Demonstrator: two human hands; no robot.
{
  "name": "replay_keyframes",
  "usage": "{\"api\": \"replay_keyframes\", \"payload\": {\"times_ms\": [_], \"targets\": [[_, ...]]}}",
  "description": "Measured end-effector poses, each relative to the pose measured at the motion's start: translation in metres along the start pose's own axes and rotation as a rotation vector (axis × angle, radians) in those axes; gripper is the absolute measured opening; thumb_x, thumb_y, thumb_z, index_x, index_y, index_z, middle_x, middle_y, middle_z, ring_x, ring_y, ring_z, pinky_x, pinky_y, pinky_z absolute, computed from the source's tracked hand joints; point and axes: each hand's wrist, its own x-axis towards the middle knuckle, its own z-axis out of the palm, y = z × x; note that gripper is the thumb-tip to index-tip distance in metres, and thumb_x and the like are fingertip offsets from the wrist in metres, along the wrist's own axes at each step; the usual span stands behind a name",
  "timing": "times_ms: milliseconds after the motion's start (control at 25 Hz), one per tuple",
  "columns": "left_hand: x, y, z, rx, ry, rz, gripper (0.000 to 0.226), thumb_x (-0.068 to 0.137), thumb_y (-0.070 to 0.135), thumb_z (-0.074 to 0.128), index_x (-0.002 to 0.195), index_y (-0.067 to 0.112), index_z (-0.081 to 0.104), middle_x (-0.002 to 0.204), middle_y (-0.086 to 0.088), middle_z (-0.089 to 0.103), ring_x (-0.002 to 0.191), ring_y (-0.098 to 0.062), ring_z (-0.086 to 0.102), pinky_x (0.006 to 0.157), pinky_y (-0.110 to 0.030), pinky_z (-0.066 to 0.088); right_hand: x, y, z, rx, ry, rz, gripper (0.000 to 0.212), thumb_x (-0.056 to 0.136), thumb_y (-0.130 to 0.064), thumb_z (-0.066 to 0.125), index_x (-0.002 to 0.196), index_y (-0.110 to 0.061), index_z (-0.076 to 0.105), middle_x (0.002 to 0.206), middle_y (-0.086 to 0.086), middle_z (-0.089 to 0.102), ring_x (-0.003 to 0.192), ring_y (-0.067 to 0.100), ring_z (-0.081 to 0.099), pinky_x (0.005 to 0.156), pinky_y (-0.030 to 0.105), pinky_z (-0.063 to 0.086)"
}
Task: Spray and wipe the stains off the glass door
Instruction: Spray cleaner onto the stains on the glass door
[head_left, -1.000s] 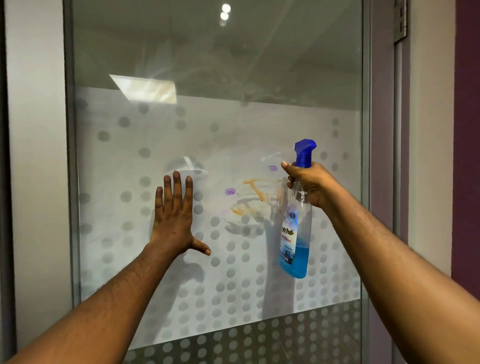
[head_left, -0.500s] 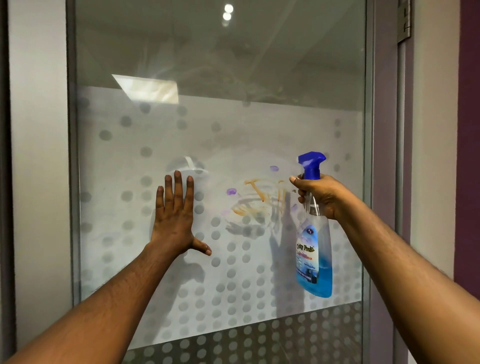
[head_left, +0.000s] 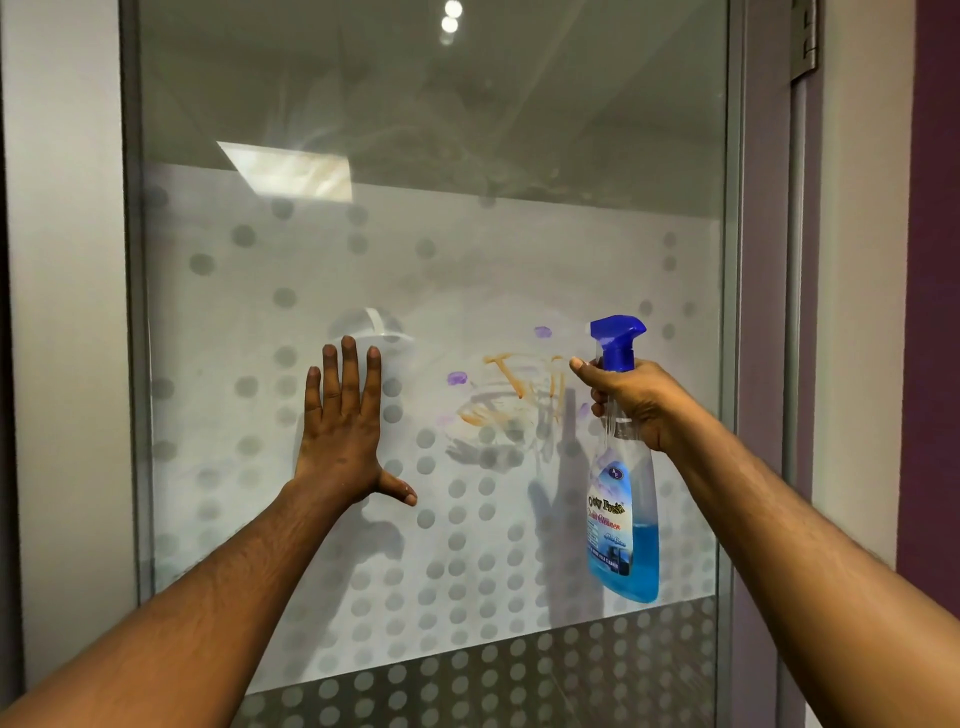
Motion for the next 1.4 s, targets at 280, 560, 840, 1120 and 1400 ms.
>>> {"api": "replay_keyframes", "payload": {"times_ms": [280, 560, 840, 1120, 1400], "targets": [[0.000, -0.001, 0.002, 0.005, 0.017, 0.007, 0.176, 0.020, 0.094, 0.058, 0.147, 0.010, -0.030, 0.154, -0.018, -0.036, 0.144, -0.038, -0.030, 0.116, -0.048, -0.020, 0.014, -0.028, 0.003, 0.010, -0.012, -0.025, 0.027, 0.078, -0.022, 0.079, 0.093, -0.010, 0.060, 0.074, 0.008, 0.060, 0.065, 0.018, 0.057, 0.065, 0.033, 0.051], [0.000, -0.001, 0.003, 0.003, 0.022, 0.012, 0.176, 0.020, 0.094, 0.057, 0.148, 0.010, -0.028, 0.155, -0.018, -0.034, 0.144, -0.039, -0.028, 0.116, -0.048, -0.021, 0.015, -0.039, 0.014, -0.029, 0.058, -0.002, 0.032, 0.077, -0.026, 0.079, 0.092, -0.007, 0.058, 0.071, 0.006, 0.059, 0.063, 0.016, 0.056, 0.059, 0.030, 0.050], [-0.001, 0.000, 0.002, -0.005, 0.019, 0.009, 0.176, 0.020, 0.093, 0.059, 0.147, 0.010, -0.030, 0.153, -0.017, -0.039, 0.143, -0.038, -0.032, 0.116, -0.048, -0.020, 0.007, -0.022, 0.017, -0.055, 0.003, 0.002, 0.026, 0.077, -0.021, 0.079, 0.091, -0.012, 0.059, 0.076, 0.006, 0.061, 0.065, 0.015, 0.057, 0.051, 0.025, 0.047], [0.000, -0.001, 0.002, -0.005, 0.014, 0.010, 0.176, 0.020, 0.093, 0.059, 0.147, 0.010, -0.030, 0.153, -0.017, -0.038, 0.143, -0.038, -0.032, 0.116, -0.047, -0.022, -0.003, -0.009, 0.030, 0.093, -0.153, 0.032, 0.032, 0.072, -0.014, 0.082, 0.098, -0.011, 0.064, 0.084, 0.009, 0.065, 0.066, 0.017, 0.057, 0.058, 0.029, 0.051], [0.000, -0.001, 0.001, -0.013, 0.012, 0.012, 0.175, 0.022, 0.093, 0.059, 0.146, 0.010, -0.032, 0.151, -0.017, -0.041, 0.141, -0.037, -0.035, 0.114, -0.047, -0.024, -0.012, -0.016, 0.047, 0.088, -0.181, 0.039, 0.022, 0.077, -0.022, 0.079, 0.087, -0.012, 0.063, 0.071, 0.006, 0.061, 0.063, 0.016, 0.056, 0.057, 0.027, 0.051]]}}
